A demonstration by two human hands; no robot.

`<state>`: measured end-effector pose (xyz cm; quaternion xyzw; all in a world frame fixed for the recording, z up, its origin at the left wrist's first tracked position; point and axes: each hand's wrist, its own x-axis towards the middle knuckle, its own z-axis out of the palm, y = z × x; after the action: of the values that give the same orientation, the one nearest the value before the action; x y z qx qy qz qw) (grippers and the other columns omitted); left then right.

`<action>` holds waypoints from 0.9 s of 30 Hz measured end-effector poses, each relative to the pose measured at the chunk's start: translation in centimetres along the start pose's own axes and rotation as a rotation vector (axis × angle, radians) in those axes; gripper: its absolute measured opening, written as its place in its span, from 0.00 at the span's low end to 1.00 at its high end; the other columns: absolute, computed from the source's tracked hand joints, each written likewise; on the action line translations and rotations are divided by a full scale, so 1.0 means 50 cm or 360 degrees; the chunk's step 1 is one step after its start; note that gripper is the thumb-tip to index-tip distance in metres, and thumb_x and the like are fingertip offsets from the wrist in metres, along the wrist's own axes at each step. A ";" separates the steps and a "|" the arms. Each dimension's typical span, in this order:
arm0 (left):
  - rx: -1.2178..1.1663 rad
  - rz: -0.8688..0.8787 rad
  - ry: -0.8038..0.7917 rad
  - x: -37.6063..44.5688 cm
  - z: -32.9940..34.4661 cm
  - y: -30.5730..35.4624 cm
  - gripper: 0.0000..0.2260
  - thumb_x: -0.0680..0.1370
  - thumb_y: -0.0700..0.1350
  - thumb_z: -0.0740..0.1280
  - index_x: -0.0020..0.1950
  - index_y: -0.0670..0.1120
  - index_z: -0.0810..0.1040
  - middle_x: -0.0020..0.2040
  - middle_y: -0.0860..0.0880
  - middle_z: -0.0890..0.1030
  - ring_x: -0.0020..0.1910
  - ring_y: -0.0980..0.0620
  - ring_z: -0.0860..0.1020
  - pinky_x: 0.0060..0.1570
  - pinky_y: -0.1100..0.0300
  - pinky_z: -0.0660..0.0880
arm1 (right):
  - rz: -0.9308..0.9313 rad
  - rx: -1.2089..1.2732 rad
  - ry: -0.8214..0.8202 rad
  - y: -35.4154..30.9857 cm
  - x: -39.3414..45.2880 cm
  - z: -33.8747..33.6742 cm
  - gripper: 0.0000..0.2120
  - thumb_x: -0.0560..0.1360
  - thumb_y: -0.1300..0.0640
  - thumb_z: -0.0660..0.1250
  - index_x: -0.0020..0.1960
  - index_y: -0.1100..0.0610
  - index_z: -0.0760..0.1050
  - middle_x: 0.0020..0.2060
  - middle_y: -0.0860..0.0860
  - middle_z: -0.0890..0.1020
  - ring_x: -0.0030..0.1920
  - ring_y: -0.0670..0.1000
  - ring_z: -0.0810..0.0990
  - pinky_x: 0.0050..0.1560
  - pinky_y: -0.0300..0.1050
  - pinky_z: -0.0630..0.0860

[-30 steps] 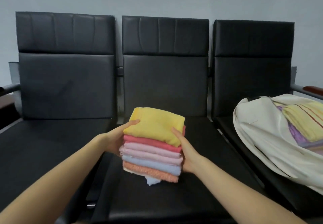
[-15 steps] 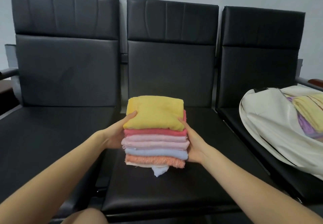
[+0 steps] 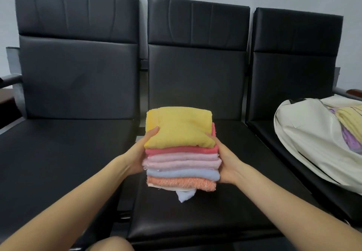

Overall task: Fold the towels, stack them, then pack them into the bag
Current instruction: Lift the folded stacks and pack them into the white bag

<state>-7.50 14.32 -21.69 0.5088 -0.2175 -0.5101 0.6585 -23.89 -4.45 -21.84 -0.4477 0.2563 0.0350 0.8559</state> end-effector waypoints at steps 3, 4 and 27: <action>0.0057 0.0029 0.0047 0.002 0.016 0.007 0.46 0.50 0.65 0.81 0.62 0.43 0.77 0.53 0.41 0.84 0.47 0.44 0.84 0.42 0.55 0.80 | -0.0027 0.0038 0.0013 -0.004 -0.018 0.001 0.34 0.61 0.41 0.79 0.61 0.59 0.81 0.61 0.62 0.79 0.64 0.63 0.76 0.70 0.61 0.67; 0.0070 0.0047 0.0052 0.002 0.029 0.010 0.46 0.51 0.65 0.81 0.63 0.44 0.77 0.54 0.41 0.83 0.49 0.44 0.84 0.45 0.54 0.80 | -0.0053 0.0021 0.0025 -0.012 -0.031 -0.001 0.34 0.61 0.41 0.79 0.60 0.59 0.81 0.61 0.62 0.80 0.64 0.63 0.77 0.69 0.61 0.68; 0.0116 0.0358 -0.0756 0.316 0.985 0.000 0.28 0.72 0.61 0.67 0.68 0.48 0.74 0.59 0.47 0.82 0.57 0.49 0.81 0.55 0.57 0.78 | -0.1051 -0.0190 0.0662 -0.386 -0.771 -0.540 0.17 0.59 0.49 0.80 0.40 0.60 0.84 0.39 0.59 0.84 0.38 0.56 0.85 0.36 0.47 0.81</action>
<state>-41.11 -21.89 -6.27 0.3708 -0.4393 -0.5306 0.6229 -62.69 -30.63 -1.91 -0.5525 0.2640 -0.3190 0.7234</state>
